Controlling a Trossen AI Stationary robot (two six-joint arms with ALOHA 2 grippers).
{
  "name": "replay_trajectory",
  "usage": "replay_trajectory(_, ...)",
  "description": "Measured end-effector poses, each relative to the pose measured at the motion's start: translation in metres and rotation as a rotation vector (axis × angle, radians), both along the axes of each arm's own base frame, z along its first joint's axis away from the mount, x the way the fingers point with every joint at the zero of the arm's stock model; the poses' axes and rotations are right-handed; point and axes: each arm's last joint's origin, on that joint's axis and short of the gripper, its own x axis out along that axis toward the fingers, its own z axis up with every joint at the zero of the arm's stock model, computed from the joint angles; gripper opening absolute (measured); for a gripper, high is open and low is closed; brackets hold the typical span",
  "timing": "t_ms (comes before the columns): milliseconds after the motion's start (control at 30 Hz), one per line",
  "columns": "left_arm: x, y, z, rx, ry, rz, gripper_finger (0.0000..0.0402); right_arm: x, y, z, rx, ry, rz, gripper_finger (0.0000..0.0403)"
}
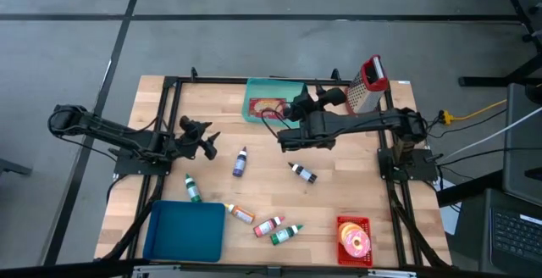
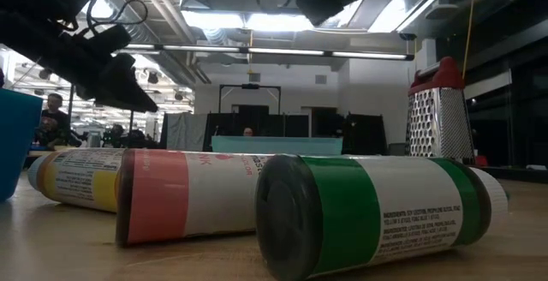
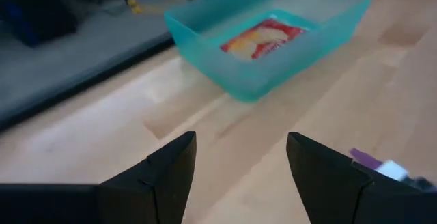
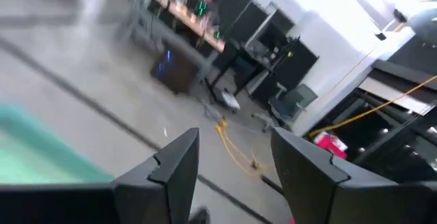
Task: Pick & Place Food Item
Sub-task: Put the purple food coloring bottle into the dark blue bin
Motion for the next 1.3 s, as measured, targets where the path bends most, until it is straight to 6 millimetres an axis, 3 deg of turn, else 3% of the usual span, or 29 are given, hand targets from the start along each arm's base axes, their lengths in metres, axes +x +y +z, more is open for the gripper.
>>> replay_trajectory(133,-0.002,0.003,0.002,0.140,0.059,0.073,0.0226,0.003,-0.009,-0.001,0.039,-0.013,-0.027,0.0185)
replay_trajectory(267,0.000,0.003,0.006,0.186,0.066,0.062,0.0226,0.016,-0.013,-0.007,0.147,-0.170,-0.040,0.0185)
replay_trajectory(500,0.008,0.010,0.011,0.148,0.056,-0.075,0.0226,0.057,0.024,-0.030,0.074,-0.037,0.096,0.0185)
replay_trajectory(667,0.006,0.015,0.008,0.124,0.053,-0.050,0.0226,0.080,0.030,-0.042,0.118,-0.021,0.157,0.0185)
replay_trajectory(767,0.007,0.016,0.007,0.108,0.049,-0.063,0.0226,0.099,0.035,-0.040,0.195,-0.018,0.314,0.0185)
replay_trajectory(867,0.007,0.017,0.007,0.100,0.047,-0.068,0.0226,0.119,0.051,-0.035,0.164,-0.099,0.712,0.0185)
replay_trajectory(967,0.007,0.017,0.007,0.096,0.050,-0.073,0.0226,0.121,0.066,-0.029,-0.004,-0.262,1.101,0.0185)
replay_trajectory(1033,0.007,0.017,0.006,0.081,0.048,-0.085,0.0226,0.117,0.069,-0.028,0.019,-0.317,1.263,0.0185)
replay_trajectory(1167,0.007,0.014,0.005,0.021,0.016,-0.116,0.0226,0.110,0.068,-0.035,0.288,-0.267,1.379,0.0185)
replay_trajectory(1300,0.009,0.010,0.004,-0.092,-0.049,-0.157,0.0226,0.099,0.086,-0.043,0.450,-0.195,1.284,0.0185)
